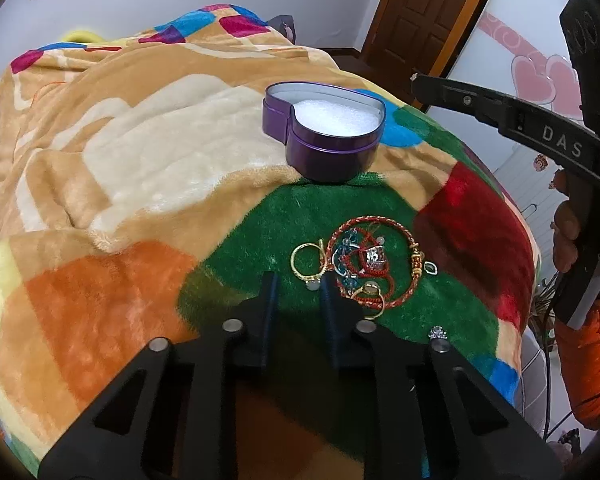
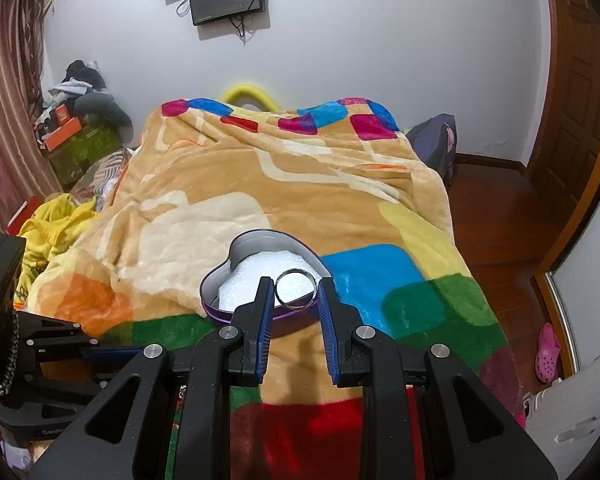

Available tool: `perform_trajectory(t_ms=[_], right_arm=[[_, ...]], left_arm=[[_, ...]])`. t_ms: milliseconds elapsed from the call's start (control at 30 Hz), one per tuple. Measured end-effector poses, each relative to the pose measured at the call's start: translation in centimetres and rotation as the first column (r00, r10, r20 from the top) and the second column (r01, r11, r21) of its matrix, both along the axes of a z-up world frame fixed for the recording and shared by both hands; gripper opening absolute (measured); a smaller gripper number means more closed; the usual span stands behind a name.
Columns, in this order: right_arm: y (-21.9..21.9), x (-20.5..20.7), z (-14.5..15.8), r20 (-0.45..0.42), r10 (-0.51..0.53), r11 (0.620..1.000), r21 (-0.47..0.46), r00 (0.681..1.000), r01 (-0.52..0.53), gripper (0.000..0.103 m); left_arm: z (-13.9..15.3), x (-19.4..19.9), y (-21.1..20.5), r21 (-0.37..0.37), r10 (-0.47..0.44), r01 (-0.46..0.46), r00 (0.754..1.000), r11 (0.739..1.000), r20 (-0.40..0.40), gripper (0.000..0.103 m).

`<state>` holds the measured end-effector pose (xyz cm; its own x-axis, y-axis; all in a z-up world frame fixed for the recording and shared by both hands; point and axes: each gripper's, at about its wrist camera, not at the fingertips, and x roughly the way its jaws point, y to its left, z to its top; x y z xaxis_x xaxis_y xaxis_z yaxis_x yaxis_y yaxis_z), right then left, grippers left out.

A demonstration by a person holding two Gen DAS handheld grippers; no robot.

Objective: Organize jewelry
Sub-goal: 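Grasp a gold ring from the pile with the left tool, lift toward tin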

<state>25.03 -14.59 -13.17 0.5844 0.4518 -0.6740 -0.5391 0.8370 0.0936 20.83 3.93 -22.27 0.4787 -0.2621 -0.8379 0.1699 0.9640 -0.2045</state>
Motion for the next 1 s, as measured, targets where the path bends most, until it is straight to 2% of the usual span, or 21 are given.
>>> perform_trajectory(t_ms=[33, 167, 300, 467, 767, 1000], right_arm=[[0.0, 0.0, 0.0, 0.000, 0.000, 1.000, -0.002, 1.000, 0.000, 0.020], [0.0, 0.0, -0.1, -0.002, -0.001, 1.000, -0.002, 1.000, 0.001, 0.020], [0.1, 0.1, 0.0, 0.002, 0.000, 1.000, -0.004, 1.000, 0.000, 0.020], [0.0, 0.4, 0.3, 0.012, -0.003, 1.000, -0.001, 1.000, 0.003, 0.020], [0.4, 1.4, 0.7, 0.018, -0.001, 1.000, 0.013, 1.000, 0.001, 0.020], [1.1, 2.3, 0.0, -0.008, 0.017, 1.000, 0.014, 1.000, -0.017, 0.020]], left_arm=[[-0.1, 0.1, 0.0, 0.000, 0.001, -0.001, 1.000, 1.000, -0.001, 0.012], [-0.2, 0.5, 0.1, -0.003, 0.018, -0.018, 1.000, 1.000, -0.004, 0.005], [0.5, 0.6, 0.3, 0.019, 0.032, -0.032, 0.999, 0.999, 0.025, 0.005], [2.9, 1.2, 0.4, 0.040, 0.034, -0.038, 0.995, 0.998, 0.090, 0.005], [6.5, 4.7, 0.2, 0.038, 0.026, -0.034, 0.981, 0.999, 0.191, 0.005], [6.5, 7.1, -0.1, 0.012, 0.000, -0.002, 0.981, 1.000, 0.192, 0.005]])
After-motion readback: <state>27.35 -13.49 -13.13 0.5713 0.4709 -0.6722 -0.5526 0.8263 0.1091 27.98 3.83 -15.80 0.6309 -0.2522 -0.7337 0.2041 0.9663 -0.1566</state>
